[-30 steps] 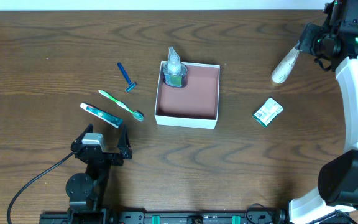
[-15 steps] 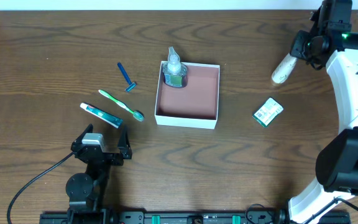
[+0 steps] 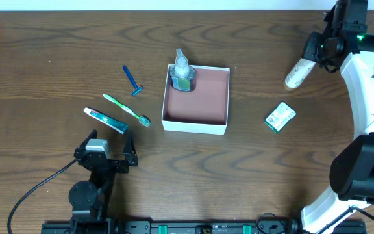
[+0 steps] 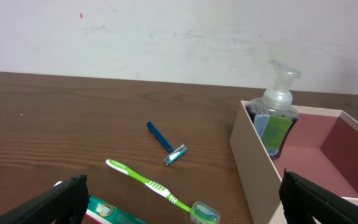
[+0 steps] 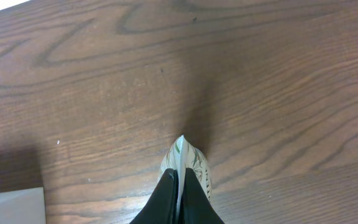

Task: Pack container
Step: 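Grasp the white bamboo-print lotion tube with the right gripper and lift, then place the lotion tube upright in the box beside the soap bottle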

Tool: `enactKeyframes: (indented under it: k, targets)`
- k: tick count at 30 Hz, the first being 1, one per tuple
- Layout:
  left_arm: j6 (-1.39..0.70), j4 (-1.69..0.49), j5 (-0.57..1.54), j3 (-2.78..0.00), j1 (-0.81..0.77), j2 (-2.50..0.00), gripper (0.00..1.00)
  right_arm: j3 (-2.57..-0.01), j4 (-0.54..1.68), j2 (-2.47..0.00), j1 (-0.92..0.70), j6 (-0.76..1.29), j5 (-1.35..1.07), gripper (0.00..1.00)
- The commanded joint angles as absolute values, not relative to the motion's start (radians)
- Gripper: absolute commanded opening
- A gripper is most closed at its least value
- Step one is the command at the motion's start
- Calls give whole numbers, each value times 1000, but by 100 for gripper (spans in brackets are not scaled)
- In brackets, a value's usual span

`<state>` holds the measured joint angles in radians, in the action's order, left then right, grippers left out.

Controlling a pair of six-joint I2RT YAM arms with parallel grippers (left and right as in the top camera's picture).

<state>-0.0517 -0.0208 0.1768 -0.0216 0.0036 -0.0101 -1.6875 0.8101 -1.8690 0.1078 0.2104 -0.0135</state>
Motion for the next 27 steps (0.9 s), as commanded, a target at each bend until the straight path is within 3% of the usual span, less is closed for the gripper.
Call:
enactKeyframes:
  k: [1,8,15,27]
  targets:
    - [-53,-55,191,-4,1,-4,98,-1718,810,-1817,90,170,-42,1]
    - [-53,-55,191,-4,1,-4,98,-1803,813,-1677,5,97,-174,1]
    - [-53,-55,191,-4,1,-4,98,-1820,788,-1547,-185,-51,-185,1]
    - [-53,-55,191,-4,1,-4,98,-1818,857,-1612,-386,-358,-246,1]
